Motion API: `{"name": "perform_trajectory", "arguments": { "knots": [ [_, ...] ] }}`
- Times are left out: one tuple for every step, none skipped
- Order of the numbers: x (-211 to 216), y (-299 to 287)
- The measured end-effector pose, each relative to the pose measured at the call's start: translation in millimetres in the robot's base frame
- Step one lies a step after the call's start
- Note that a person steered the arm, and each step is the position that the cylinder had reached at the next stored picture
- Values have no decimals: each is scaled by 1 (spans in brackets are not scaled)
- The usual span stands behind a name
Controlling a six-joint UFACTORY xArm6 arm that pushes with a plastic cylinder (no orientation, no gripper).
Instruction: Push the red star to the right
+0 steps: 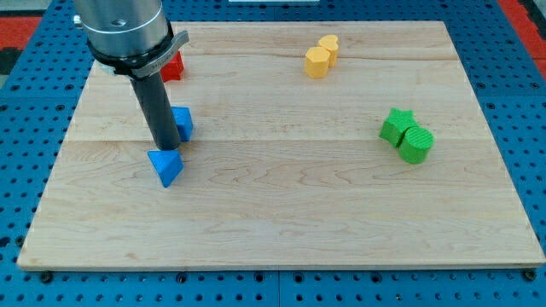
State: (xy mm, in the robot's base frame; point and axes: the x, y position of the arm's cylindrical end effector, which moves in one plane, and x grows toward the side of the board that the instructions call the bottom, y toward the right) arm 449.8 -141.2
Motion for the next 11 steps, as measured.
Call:
{"name": "perform_trajectory", "arguments": {
  "knots": [
    [-10, 1],
    [-9, 57],
    [-44, 78],
    [-90, 49],
    [-96, -7],
    [-113, -64],
    [-156, -64],
    [-165, 10],
    [-165, 40],
    [-137, 64],
    [-116, 76]
  ]
}}
